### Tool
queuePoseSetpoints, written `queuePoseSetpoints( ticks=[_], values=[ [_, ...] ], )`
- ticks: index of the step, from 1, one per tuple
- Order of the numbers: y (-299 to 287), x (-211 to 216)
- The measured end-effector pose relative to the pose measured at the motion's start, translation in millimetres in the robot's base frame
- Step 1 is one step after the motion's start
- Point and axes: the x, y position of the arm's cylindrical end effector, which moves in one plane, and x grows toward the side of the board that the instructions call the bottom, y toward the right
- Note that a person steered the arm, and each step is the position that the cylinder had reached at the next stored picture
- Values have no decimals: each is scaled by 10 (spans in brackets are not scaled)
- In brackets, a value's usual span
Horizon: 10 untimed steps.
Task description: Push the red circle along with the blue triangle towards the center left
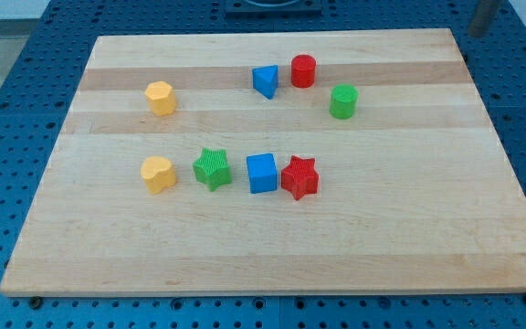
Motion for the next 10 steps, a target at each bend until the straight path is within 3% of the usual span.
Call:
queuePoseSetpoints(
  ticks=[3,7,10],
  values=[
    [-37,-4],
    [-1664,231],
    [-2489,467]
  ],
)
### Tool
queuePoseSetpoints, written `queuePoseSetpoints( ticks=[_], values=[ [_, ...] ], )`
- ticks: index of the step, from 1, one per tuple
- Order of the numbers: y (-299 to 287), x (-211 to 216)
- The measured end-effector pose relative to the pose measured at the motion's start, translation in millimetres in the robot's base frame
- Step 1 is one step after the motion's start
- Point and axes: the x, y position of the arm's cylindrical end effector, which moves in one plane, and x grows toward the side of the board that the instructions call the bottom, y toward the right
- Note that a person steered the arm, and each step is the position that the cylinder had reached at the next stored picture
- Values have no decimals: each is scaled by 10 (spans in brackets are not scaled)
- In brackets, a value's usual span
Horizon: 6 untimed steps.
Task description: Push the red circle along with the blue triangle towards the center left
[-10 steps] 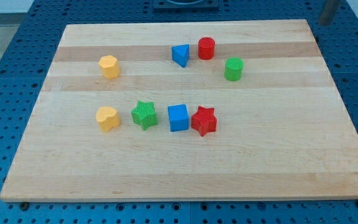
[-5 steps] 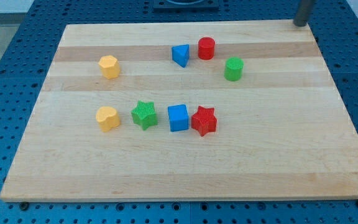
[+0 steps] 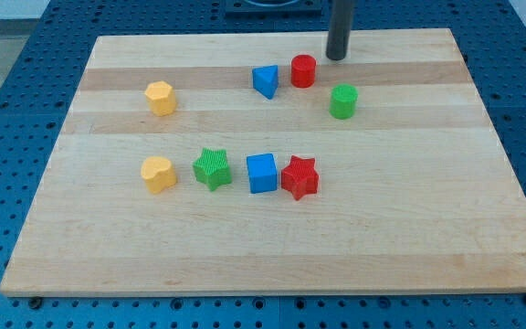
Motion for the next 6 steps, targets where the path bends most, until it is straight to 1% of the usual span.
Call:
queuePoseSetpoints(
  ticks=[2,3,5,6],
  values=[
    [-131,315],
    [-308,476],
    [-768,477],
    [-924,607]
  ],
)
